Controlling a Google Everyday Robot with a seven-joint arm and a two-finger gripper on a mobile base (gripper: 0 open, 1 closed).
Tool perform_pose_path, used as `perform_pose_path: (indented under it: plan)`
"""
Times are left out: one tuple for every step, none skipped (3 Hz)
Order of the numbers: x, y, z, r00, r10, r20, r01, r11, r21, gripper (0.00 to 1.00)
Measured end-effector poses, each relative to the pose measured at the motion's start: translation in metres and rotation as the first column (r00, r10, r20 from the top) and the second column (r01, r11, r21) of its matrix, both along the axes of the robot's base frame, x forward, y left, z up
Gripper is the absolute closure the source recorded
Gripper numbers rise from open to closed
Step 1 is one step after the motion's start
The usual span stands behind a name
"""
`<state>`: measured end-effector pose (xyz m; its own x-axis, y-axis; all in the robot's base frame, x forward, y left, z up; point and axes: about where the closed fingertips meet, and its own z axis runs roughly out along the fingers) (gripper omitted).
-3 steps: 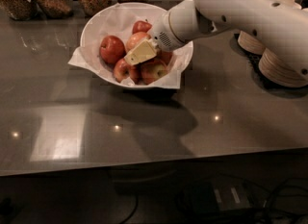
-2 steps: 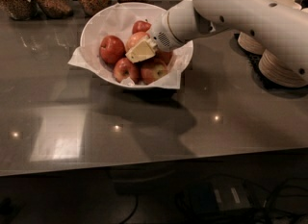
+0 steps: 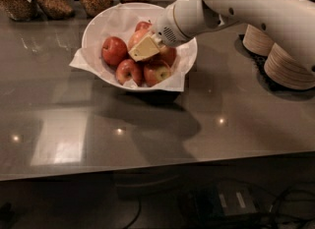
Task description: Pick apple from white bowl
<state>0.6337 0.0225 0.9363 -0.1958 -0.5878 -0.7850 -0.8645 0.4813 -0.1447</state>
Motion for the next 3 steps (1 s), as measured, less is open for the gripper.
perform_pose_path:
  plan:
    - [0.000,-0.001,-0.001,1.0000,0.000,0.001,0.000,1.000,0.000,1.00]
    - [0.000,-0.001,-0.002,1.0000,0.000,0.001,0.000,1.000,0.000,1.00]
    - [-0.012,-0.005,0.018,0.9980,0.063,-0.002,-0.063,0.998,-0.004,1.00]
